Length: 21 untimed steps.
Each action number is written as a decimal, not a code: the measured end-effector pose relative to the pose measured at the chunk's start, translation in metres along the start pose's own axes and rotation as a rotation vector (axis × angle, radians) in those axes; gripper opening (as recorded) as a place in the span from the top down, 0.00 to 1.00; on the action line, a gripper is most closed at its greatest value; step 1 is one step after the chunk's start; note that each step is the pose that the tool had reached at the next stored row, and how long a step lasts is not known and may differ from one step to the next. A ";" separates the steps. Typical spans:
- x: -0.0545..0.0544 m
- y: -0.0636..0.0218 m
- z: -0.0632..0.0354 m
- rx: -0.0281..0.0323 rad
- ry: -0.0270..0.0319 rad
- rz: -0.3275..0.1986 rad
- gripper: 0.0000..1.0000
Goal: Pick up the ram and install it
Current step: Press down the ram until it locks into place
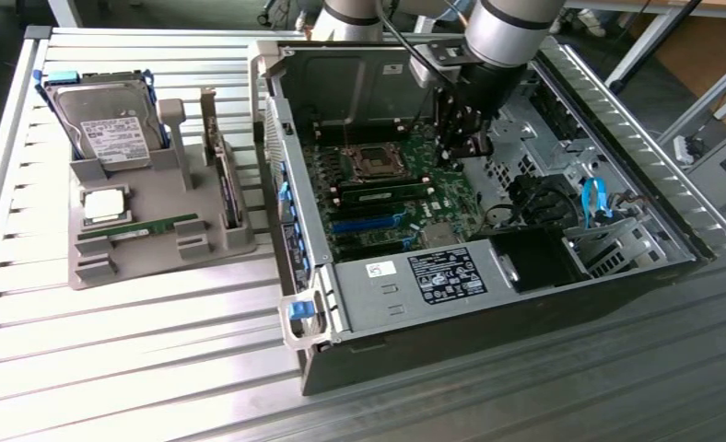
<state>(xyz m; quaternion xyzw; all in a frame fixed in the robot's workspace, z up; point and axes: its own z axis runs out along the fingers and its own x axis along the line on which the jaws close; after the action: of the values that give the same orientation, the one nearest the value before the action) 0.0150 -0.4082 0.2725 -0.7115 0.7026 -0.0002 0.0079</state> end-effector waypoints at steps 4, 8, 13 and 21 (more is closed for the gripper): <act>0.000 0.0023 0.0075 0.0000 0.0019 0.000 0.91; 0.000 0.0062 0.0148 0.0000 0.0027 0.000 0.91; 0.004 0.0069 0.0281 0.0000 0.0028 0.000 0.91; 0.004 0.0099 0.0336 0.0211 0.0031 0.000 0.91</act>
<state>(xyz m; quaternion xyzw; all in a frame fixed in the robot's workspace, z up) 0.0056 -0.4122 0.2387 -0.7115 0.7025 -0.0087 0.0143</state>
